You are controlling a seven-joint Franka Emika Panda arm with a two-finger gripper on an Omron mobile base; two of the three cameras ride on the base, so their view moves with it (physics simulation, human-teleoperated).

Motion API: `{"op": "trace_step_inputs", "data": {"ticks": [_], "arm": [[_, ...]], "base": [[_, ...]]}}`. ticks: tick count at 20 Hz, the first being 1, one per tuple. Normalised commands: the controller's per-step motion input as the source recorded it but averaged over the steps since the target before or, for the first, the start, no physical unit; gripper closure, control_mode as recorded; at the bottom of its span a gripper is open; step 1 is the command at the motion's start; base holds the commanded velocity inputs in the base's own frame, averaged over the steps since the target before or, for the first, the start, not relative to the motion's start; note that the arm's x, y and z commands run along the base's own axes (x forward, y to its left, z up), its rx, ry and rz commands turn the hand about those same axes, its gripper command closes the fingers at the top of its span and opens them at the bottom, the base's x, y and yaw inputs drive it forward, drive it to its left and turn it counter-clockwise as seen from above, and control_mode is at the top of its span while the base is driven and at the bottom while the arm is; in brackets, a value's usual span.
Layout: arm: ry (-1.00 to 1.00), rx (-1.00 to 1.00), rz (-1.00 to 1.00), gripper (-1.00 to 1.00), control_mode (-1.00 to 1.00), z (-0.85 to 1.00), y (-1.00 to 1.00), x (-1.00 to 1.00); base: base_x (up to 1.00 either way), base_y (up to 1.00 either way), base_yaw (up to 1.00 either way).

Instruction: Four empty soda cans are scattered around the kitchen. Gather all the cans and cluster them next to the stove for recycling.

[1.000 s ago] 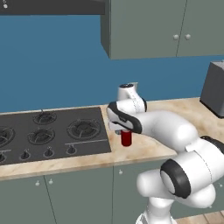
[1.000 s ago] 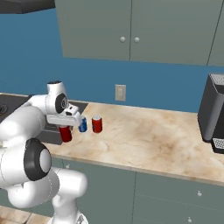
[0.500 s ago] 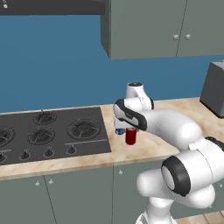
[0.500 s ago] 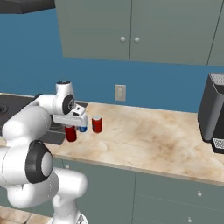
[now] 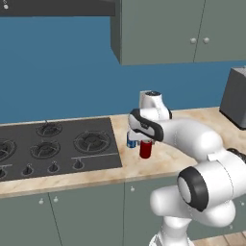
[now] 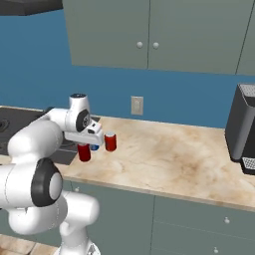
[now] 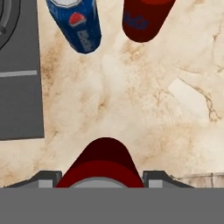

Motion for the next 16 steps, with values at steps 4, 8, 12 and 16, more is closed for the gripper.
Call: {"op": "trace_step_inputs", "data": {"ticks": [4,8,12,16], "arm": [[-0.04,0.03,0.0,1.0,-1.0,-0.18,0.0,0.24],[-0.03,0.01,0.0,1.0,-1.0,-0.2,0.0,0.29],[-0.02,0.0,0.0,1.0,-1.0,-0.2,0.0,0.27],[0.0,0.0,0.0,1.0,-1.0,-0.18,0.01,0.19]], "base": [[0.0,0.0,0.0],[0.0,0.0,0.0],[0.0,0.0,0.0],[0.0,0.0,0.0]]}}
